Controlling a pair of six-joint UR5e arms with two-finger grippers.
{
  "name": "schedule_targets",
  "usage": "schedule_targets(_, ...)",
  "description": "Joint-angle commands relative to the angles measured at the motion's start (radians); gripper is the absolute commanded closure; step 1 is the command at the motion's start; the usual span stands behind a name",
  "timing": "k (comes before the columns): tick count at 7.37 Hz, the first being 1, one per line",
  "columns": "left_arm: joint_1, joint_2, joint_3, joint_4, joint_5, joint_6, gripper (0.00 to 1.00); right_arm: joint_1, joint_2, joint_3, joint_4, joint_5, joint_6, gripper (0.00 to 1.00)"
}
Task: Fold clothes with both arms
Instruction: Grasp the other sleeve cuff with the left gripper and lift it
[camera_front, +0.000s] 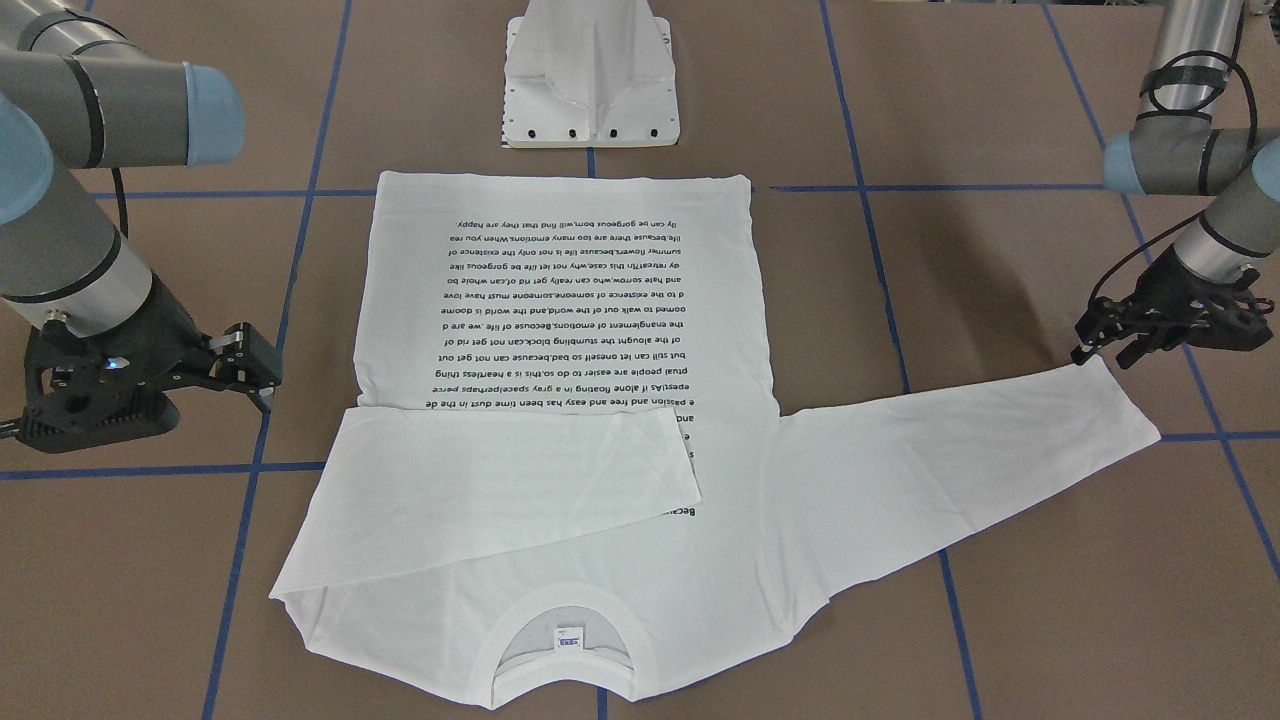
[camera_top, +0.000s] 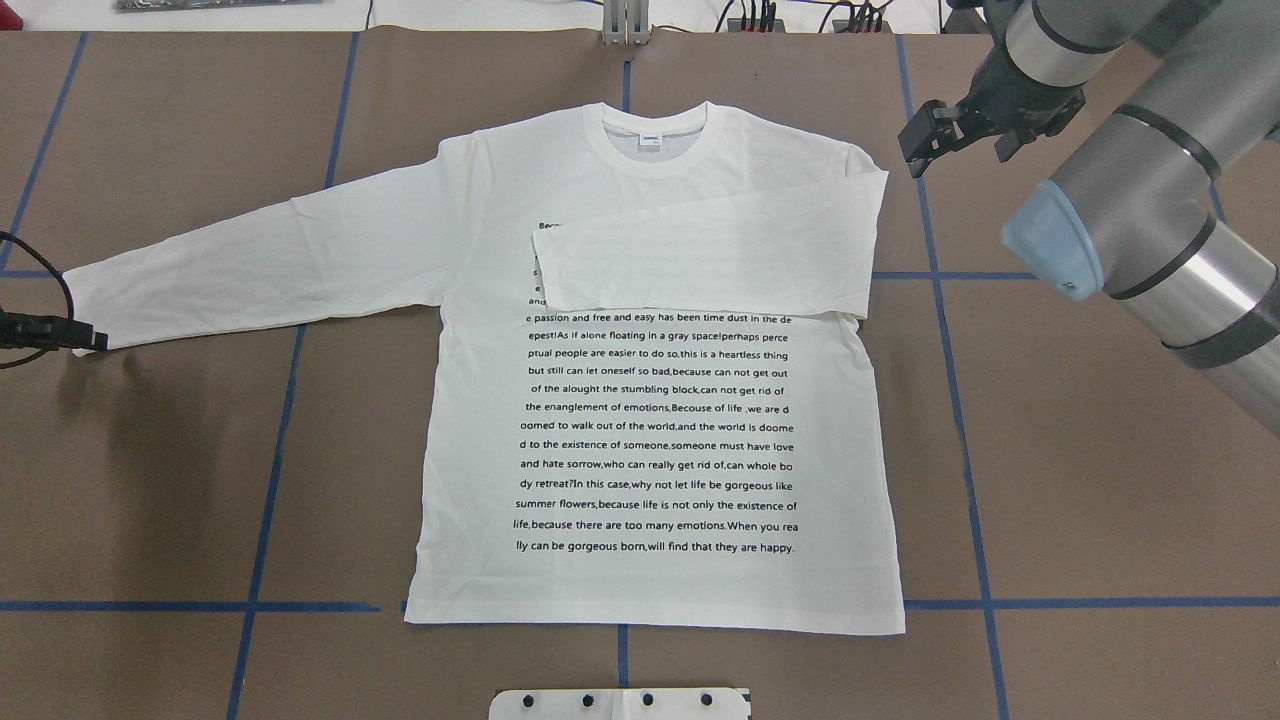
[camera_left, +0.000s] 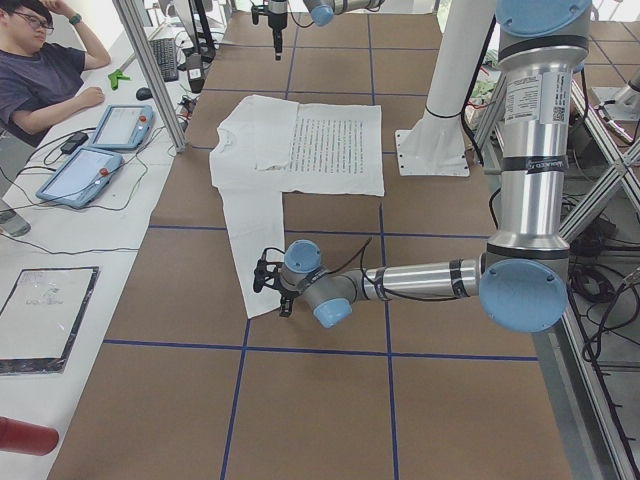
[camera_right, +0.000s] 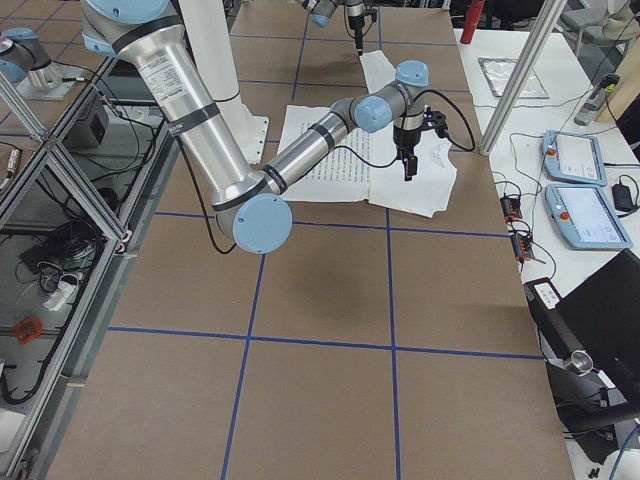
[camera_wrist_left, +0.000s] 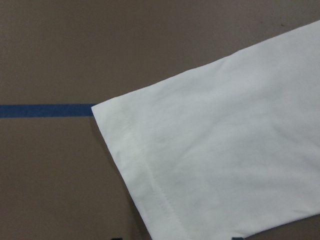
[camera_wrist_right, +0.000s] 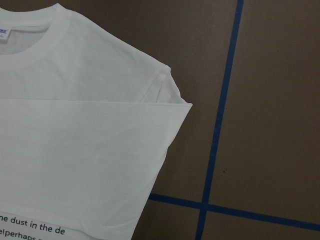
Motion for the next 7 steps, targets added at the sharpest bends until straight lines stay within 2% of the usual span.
schedule_targets(1,0.008,-0.001,0.001,0.000,0.006,0.001,0.40,-0.001,0.000,-0.001,0.002,-0.002,0.001,0.00)
schedule_targets(3,0.015,-0.001,0.003,0.002,0.025,0.003,0.43,-0.004,0.001,-0.003,0.002,-0.001,0.001,0.00)
schedule_targets(4,0.015,-0.002,0.003,0.002,0.025,0.003,0.61,-0.007,0.001,-0.003,0.002,-0.001,0.004,0.00)
schedule_targets(5,0.015,-0.001,0.003,0.002,0.025,0.006,0.93,-0.009,0.003,-0.003,0.002,-0.001,0.007,0.00)
schedule_targets(6,0.015,0.001,0.000,0.000,0.025,0.012,1.00,-0.009,0.006,-0.003,0.003,-0.001,0.009,0.00)
schedule_targets(7,0.014,0.004,-0.009,0.000,0.023,0.013,1.00,-0.009,0.006,-0.003,0.003,-0.001,0.009,0.00)
